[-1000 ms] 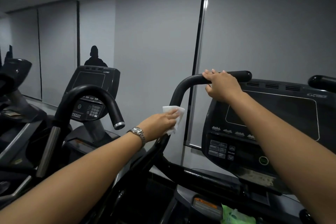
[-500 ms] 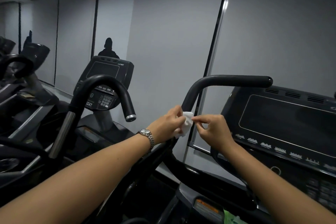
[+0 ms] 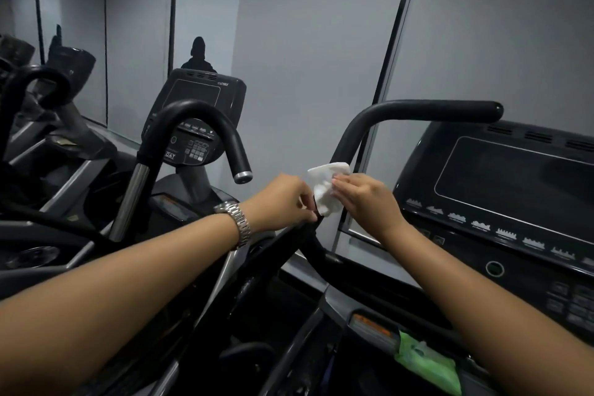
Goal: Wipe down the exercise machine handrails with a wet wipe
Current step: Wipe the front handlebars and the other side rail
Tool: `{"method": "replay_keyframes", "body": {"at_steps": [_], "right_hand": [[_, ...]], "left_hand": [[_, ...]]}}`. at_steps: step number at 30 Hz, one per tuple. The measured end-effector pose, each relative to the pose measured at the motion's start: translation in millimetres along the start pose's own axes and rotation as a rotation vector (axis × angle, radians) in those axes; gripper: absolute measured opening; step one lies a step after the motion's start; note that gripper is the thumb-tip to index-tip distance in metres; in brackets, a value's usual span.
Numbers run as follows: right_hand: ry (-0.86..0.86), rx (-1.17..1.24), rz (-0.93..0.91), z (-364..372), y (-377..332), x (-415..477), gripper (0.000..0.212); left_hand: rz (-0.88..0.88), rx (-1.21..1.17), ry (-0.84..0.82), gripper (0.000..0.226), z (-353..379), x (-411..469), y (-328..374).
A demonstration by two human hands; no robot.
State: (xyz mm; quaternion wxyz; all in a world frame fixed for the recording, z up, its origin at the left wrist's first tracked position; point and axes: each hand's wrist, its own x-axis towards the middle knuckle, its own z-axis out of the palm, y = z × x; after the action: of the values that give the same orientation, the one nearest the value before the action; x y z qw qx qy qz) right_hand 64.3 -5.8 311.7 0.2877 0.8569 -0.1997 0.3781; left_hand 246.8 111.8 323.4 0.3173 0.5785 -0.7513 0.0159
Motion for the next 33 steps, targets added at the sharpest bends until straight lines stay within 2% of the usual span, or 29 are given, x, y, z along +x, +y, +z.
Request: {"method": "replay_keyframes", "body": {"at_steps": [3,5,8,9,11,13,15,19,22,24,27,30,33], "right_hand": [[0.023,-0.125,-0.062,6,0,8,0.008],[0.004,-0.131,-0.097,8,-2,13,0.011],[-0.089,-0.035,-0.205,9,-3,10,0.006],[-0.107,0.006,-0.227,8,-2,9,0.010],[-0.133,0.038,-0.233,4,5,13,0.016],[-0.177,0.016,-0.203,2,6,25,0.008],[-0.276,0.001,-0.158,2,-2,35,0.005],[-0.503,0.078,-0.198,7,-14,24,0.020],[-0.424,0.061,-0.200,4,-1,21,0.037],[-0.354,0.022,-0.158,5,-4,29,0.031],[-0.416,0.026,-0.130,11,-24,33,0.028],[-0.477,0.060,-0.185,8,-25,20,0.039],[-0.341,0.088,-0.139,3,-7,21,0.053]], "left_hand": [[0.062,0.197,-0.179,0.019,-2,-17,14],[0.058,0.285,-0.220,0.024,-2,-16,18],[0.051,0.336,-0.215,0.032,-4,-16,22],[0.050,0.338,-0.213,0.033,-4,-17,21],[0.046,0.307,-0.205,0.035,-5,-19,17],[0.045,0.249,-0.206,0.033,-6,-19,12],[0.045,0.213,-0.210,0.030,-7,-19,9],[0.051,0.253,-0.200,0.032,-10,-21,16],[0.038,0.222,-0.200,0.029,-7,-23,12],[0.032,0.216,-0.194,0.029,-6,-24,9],[0.036,0.235,-0.171,0.029,-3,-24,9],[0.053,0.223,-0.148,0.028,-2,-26,6],[0.045,0.180,-0.156,0.025,-2,-29,0]]}}
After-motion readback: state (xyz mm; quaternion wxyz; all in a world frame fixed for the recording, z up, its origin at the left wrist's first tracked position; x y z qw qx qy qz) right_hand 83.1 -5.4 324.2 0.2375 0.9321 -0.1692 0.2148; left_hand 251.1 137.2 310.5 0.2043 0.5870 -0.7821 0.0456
